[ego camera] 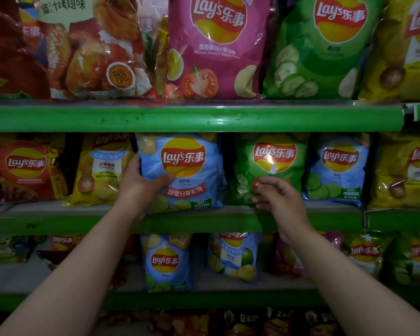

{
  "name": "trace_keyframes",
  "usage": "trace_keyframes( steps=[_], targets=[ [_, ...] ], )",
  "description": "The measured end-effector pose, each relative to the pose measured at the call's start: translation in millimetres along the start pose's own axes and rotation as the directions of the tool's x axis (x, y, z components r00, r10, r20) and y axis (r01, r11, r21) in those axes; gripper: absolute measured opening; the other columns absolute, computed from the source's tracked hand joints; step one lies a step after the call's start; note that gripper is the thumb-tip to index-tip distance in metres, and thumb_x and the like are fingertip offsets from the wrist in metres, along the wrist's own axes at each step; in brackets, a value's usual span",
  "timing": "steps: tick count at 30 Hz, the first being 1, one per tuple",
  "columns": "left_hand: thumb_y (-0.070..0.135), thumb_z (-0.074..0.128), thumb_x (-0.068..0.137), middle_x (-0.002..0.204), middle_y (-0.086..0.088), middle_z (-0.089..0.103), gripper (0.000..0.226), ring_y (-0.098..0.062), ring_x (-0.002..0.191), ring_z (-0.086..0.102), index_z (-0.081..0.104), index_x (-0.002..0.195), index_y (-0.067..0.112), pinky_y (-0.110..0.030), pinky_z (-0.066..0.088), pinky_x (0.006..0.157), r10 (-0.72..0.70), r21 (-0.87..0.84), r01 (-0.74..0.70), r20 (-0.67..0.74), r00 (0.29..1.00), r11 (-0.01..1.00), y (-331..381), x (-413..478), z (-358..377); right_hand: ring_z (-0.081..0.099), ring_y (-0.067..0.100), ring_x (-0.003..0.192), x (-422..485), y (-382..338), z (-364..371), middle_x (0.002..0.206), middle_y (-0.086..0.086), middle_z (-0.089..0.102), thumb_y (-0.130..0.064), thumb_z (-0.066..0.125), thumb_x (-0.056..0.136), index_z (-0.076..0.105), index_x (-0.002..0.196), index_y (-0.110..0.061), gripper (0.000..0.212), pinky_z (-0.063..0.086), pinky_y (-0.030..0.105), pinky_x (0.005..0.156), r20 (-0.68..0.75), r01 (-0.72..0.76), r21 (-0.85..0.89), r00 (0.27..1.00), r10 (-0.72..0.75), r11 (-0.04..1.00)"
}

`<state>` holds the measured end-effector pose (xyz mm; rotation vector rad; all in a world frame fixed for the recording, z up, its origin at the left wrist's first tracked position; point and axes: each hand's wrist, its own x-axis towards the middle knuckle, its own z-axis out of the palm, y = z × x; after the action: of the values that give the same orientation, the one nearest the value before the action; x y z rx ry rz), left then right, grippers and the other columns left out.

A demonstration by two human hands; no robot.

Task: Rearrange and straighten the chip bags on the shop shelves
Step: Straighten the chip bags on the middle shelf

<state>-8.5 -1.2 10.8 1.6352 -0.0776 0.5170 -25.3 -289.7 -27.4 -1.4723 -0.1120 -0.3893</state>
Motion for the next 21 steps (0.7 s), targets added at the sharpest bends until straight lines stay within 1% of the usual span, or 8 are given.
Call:
trace_keyframes(
  steps=[4, 6, 8, 11, 13, 17, 19, 21],
  targets=[
    [0.006, 0.081, 0.071, 0.098, 0.015, 0.069, 0.057, -0.001, 0.078, 0.071, 0.054, 0.115, 0.029, -0.018, 0.056, 0.055, 0.015, -0.02, -0.016, -0.017, 1.0, 1.0, 1.1, -3.3, -9.7, 0.066, 0.008, 0.061, -0.3, -1.2, -8.7, 0.069, -0.003, 0.07, -0.004, 0.063, 0.091, 0.066, 0.094, -0.021, 0.018, 0.055, 0.019, 0.058, -0.059, 0.035, 0.002, 0.998, -0.034, 0.999],
    [0.006, 0.081, 0.071, 0.098, 0.015, 0.07, 0.054, -0.004, 0.082, 0.071, 0.055, 0.109, 0.034, -0.024, 0.057, 0.061, 0.015, -0.013, -0.016, -0.04, 0.999, 1.0, 3.3, -3.4, -16.2, 0.065, 0.005, 0.059, 2.0, -2.9, -12.5, 0.066, -0.006, 0.069, -0.004, 0.063, 0.091, 0.065, 0.095, -0.022, 0.018, 0.054, 0.018, 0.058, -0.103, 0.063, -0.005, 0.993, -0.064, 0.998],
    [0.007, 0.081, 0.073, 0.101, 0.014, 0.07, 0.054, -0.005, 0.086, 0.069, 0.055, 0.111, 0.035, -0.03, 0.056, 0.068, 0.02, -0.004, -0.021, -0.054, 0.998, 1.0, 5.4, -2.4, -23.9, 0.064, 0.003, 0.062, 5.0, -4.6, -16.9, 0.069, -0.009, 0.068, -0.006, 0.062, 0.091, 0.063, 0.095, -0.026, 0.02, 0.053, 0.018, 0.06, -0.165, 0.108, -0.031, 0.98, -0.111, 0.994],
    [0.009, 0.08, 0.074, 0.096, 0.018, 0.071, 0.055, -0.001, 0.081, 0.071, 0.055, 0.115, 0.035, -0.024, 0.056, 0.063, 0.025, 0.005, -0.025, -0.047, 0.999, 1.0, 8.8, -4.2, -34.2, 0.061, 0.002, 0.077, 11.0, -5.5, -24.1, 0.088, -0.009, 0.063, -0.014, 0.067, 0.088, 0.059, 0.1, -0.032, 0.022, 0.049, 0.023, 0.068, -0.291, 0.149, -0.105, 0.941, -0.173, 0.983],
    [0.009, 0.079, 0.075, 0.098, 0.017, 0.071, 0.054, -0.003, 0.082, 0.071, 0.055, 0.118, 0.032, -0.026, 0.057, 0.064, 0.021, -0.009, -0.022, -0.046, 0.999, 1.0, 9.4, -6.3, -39.3, 0.059, 0.006, 0.088, 16.2, -6.6, -28.6, 0.1, -0.007, 0.058, -0.021, 0.072, 0.086, 0.055, 0.112, -0.028, 0.032, 0.051, 0.027, 0.077, -0.341, 0.14, -0.173, 0.92, -0.193, 0.975],
    [0.006, 0.077, 0.078, 0.111, 0.007, 0.07, 0.055, -0.014, 0.093, 0.07, 0.055, 0.124, 0.027, -0.035, 0.057, 0.074, 0.006, -0.049, -0.009, -0.051, 0.999, 0.999, 8.1, -8.4, -44.9, 0.051, 0.02, 0.12, 27.7, -6.2, -37.8, 0.137, 0.005, 0.05, -0.034, 0.078, 0.08, 0.042, 0.137, -0.023, 0.068, 0.046, 0.037, 0.098, -0.287, 0.077, -0.247, 0.946, -0.149, 0.966],
    [0.006, 0.077, 0.078, 0.108, 0.008, 0.071, 0.053, -0.013, 0.091, 0.071, 0.055, 0.121, 0.028, -0.034, 0.058, 0.071, 0.005, -0.052, -0.008, -0.053, 0.999, 0.999, 8.4, -8.4, -44.2, 0.045, 0.024, 0.132, 31.2, -4.2, -40.0, 0.147, 0.005, 0.044, -0.038, 0.079, 0.079, 0.034, 0.146, -0.025, 0.081, 0.042, 0.043, 0.106, -0.233, 0.04, -0.219, 0.968, -0.092, 0.975],
    [0.007, 0.077, 0.078, 0.105, 0.009, 0.071, 0.051, -0.013, 0.089, 0.071, 0.056, 0.118, 0.03, -0.035, 0.058, 0.072, -0.006, -0.051, 0.004, -0.045, 0.999, 0.999, 9.3, -6.8, -39.7, 0.04, 0.026, 0.138, 34.6, -2.8, -41.5, 0.153, 0.005, 0.039, -0.04, 0.08, 0.077, 0.025, 0.152, -0.025, 0.094, 0.038, 0.042, 0.107, -0.2, 0.008, -0.223, 0.978, -0.053, 0.975]
  ],
)
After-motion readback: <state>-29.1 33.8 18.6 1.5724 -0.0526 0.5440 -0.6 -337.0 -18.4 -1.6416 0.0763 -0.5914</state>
